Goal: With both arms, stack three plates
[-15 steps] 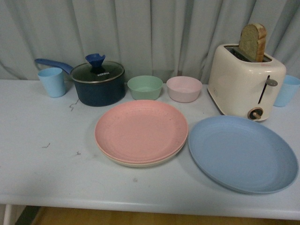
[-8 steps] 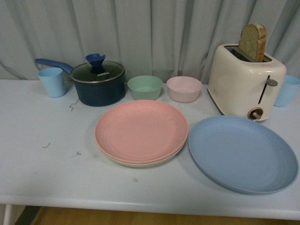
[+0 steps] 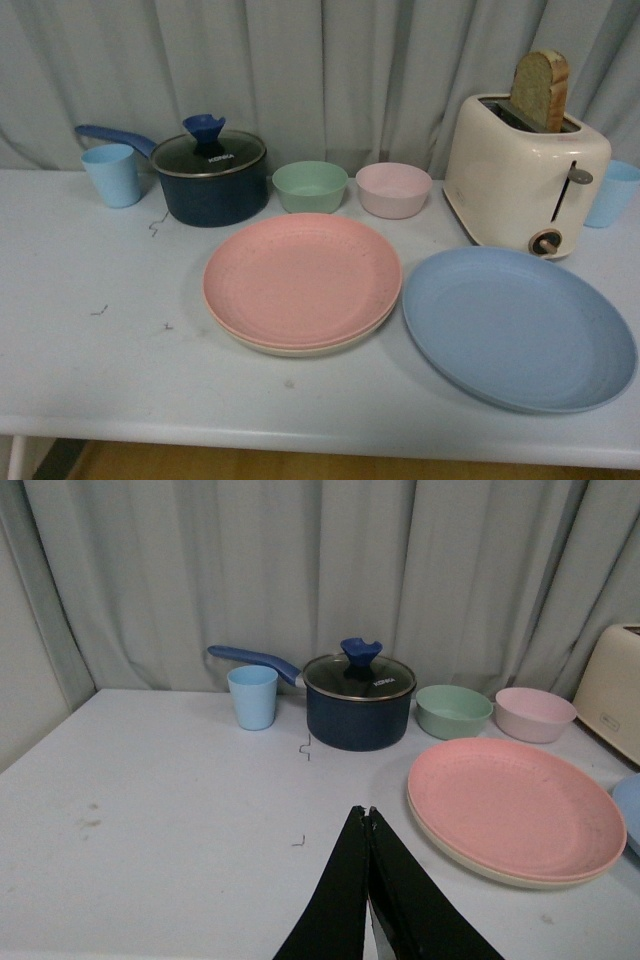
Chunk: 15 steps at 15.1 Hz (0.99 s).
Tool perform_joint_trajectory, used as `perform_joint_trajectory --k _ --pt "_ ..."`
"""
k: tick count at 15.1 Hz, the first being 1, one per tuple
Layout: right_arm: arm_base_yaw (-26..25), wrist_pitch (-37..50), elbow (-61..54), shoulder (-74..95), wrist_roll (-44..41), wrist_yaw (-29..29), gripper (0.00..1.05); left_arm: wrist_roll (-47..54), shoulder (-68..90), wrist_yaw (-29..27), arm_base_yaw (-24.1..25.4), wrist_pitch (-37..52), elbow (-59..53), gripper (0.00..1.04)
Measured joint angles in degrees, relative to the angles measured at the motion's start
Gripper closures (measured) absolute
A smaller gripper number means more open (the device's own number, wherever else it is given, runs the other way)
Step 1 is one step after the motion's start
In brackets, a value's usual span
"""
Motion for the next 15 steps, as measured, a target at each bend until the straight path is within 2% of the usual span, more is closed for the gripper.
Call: perform_joint_trajectory --k 8,13,14,15 --pt "0.00 0.00 0.00 0.00 0.00 0.00 0.06 0.00 0.00 0.00 0.00 -0.02 0.00 0.07" --pt "0.00 0.02 0.00 0.00 0.00 -0.04 0.06 0.07 0.00 0.02 0.00 -0.02 0.00 0.07" --pt "-6.19 9.01 0.00 5.07 1.99 -14.10 0.06 0.09 0.00 -0.04 0.00 -0.04 0.00 0.07" --pt "-14.73 18.93 0.76 15.39 4.48 -27.39 0.06 0.13 0.00 0.13 0.00 0.04 0.02 0.07"
